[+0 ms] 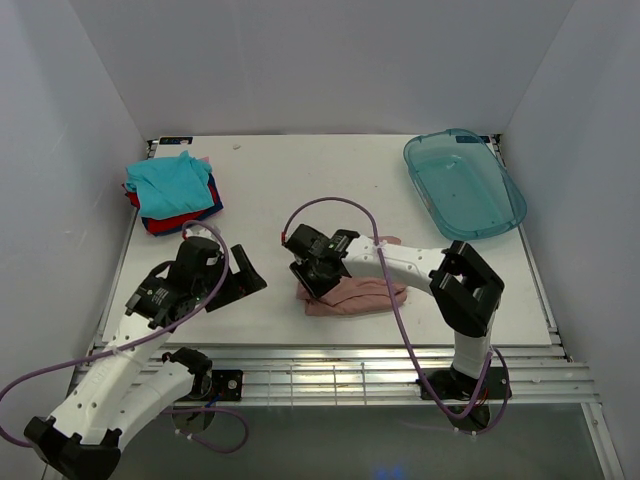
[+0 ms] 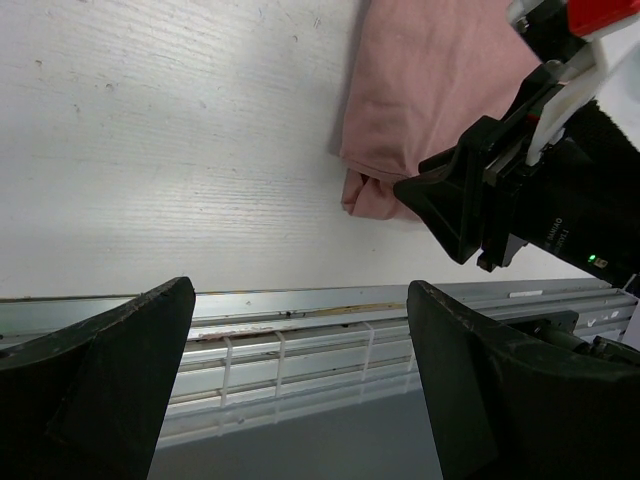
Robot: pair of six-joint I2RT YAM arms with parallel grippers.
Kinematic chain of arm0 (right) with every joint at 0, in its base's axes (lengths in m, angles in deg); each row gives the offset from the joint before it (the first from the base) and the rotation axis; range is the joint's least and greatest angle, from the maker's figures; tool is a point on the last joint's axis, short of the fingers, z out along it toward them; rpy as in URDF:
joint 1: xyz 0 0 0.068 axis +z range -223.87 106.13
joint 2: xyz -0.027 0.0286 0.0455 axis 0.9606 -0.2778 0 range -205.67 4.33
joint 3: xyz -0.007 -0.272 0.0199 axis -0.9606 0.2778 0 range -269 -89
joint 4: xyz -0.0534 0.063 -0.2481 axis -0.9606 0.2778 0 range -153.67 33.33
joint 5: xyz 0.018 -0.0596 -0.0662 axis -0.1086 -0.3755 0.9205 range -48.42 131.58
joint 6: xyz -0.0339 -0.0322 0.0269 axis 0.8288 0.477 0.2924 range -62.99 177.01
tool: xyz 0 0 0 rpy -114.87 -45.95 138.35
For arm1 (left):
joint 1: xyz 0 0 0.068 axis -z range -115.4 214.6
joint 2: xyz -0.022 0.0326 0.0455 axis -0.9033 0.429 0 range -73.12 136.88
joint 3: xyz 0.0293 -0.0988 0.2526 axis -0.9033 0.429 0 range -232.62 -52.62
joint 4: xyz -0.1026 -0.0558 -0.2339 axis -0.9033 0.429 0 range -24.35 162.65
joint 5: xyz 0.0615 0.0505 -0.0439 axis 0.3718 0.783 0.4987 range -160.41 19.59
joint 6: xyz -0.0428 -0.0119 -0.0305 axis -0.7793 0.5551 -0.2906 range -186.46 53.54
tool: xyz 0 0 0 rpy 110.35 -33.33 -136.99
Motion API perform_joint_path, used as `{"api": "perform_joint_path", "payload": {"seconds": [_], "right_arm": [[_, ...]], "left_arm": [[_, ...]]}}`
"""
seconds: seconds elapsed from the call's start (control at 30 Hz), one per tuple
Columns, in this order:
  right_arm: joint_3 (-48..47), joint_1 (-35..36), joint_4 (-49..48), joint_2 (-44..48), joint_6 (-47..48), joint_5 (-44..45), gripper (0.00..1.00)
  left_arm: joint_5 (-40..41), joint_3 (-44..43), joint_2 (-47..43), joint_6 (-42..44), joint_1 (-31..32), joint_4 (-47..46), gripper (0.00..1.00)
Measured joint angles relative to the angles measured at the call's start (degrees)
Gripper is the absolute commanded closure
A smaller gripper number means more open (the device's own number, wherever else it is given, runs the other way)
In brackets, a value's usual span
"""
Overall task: Fold and stack the t-shirts
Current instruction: Flatten the tshirt out
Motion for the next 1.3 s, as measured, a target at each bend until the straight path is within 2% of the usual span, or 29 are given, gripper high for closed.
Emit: {"api": "perform_joint_path", "payload": {"seconds": [0.2,0.27,0.33,0.4,0.53,0.67,0.83,1.0,1.13,1.3], "right_arm": [[3.9,0.0,-0.4,0.0,-0.5,-0.9,0.63],[4.9,0.0,-0.5,0.0,-0.7,-1.0,0.68],[5.1,0.0,-0.6,0.0,-0.8,-1.0,0.78],[5.0,0.0,-0.8,0.0,-0.9,-0.9,0.83],[3.4,0.0,0.8,-0.1,-1.0,-0.6,0.78],[-3.3,0.0,3.8,-0.5,-0.7,0.1,0.78],[-8.2,0.0,4.0,-0.5,0.0,0.7,0.73],[-7.8,0.0,5.0,-1.5,0.4,0.5,0.78],[-5.9,0.0,5.4,-1.6,0.4,-0.1,0.68],[-4.2,0.0,5.4,-1.8,0.4,-0.7,0.65]], "left_arm": [[0.0,0.1,-1.4,-0.1,0.0,0.0,0.02],[0.1,0.1,-1.8,-0.2,0.0,0.1,0.02],[0.1,0.2,-2.2,-0.2,0.0,0.2,0.02],[0.1,0.2,-2.5,-0.2,0.0,0.3,0.02],[0.1,0.8,-2.7,-0.3,0.0,0.5,0.02],[0.1,1.1,-2.7,-0.4,0.0,0.6,0.02],[0.1,1.8,-2.8,-0.5,0.0,0.7,0.02],[0.1,1.9,-3.0,-0.4,0.0,0.7,0.02],[0.1,1.9,-3.2,-0.4,0.0,0.6,0.02],[-0.3,2.7,-3.2,-0.4,0.0,0.0,0.02]]}}
